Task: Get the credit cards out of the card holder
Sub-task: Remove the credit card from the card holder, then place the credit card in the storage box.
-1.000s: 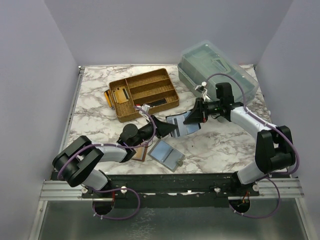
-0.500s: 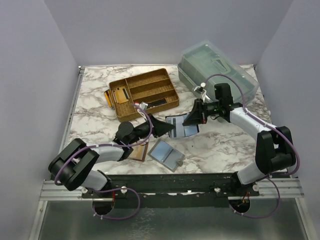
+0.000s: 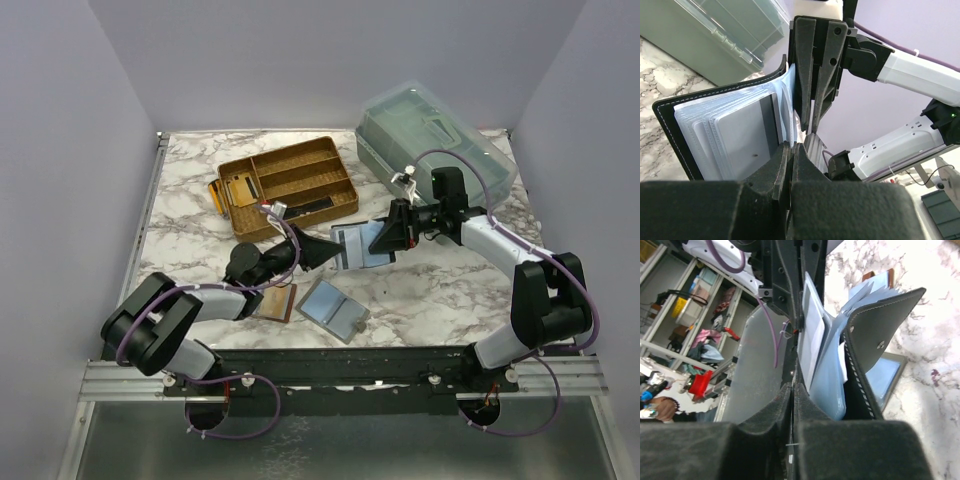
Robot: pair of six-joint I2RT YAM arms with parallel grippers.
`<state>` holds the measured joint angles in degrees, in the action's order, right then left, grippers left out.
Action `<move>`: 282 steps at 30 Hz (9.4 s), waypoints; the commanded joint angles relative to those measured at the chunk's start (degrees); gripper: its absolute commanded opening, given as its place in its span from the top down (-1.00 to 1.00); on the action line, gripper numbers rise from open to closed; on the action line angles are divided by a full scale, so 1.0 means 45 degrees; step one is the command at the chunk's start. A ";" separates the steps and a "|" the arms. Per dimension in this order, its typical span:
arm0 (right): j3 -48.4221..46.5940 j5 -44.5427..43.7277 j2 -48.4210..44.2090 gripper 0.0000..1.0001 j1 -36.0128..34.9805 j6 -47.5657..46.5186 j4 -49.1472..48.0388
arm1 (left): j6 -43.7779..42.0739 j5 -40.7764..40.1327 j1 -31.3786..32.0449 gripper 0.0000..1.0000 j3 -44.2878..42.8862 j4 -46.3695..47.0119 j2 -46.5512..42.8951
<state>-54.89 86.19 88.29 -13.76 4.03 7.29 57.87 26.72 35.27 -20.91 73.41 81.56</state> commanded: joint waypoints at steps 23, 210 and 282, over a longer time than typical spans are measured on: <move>0.0135 -0.2542 -0.0144 0.11 0.0011 -0.0212 0.0259 | 0.1009 0.0342 0.0325 1.00 -0.1018 0.3307 0.2012; 0.0361 0.0846 0.0243 1.00 0.0810 0.0862 -0.0936 | 0.2956 0.3268 -0.0942 1.00 -0.1171 0.4790 0.2313; -1.8949 -1.0785 0.9325 1.00 -0.0978 -1.0572 1.0408 | -0.3692 -0.1455 -0.8952 1.00 -0.5384 -1.0917 -0.3628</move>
<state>-139.57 43.03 129.05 -17.72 -39.70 58.24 42.52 25.91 -4.67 -40.10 19.73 61.65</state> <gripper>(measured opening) 0.005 0.179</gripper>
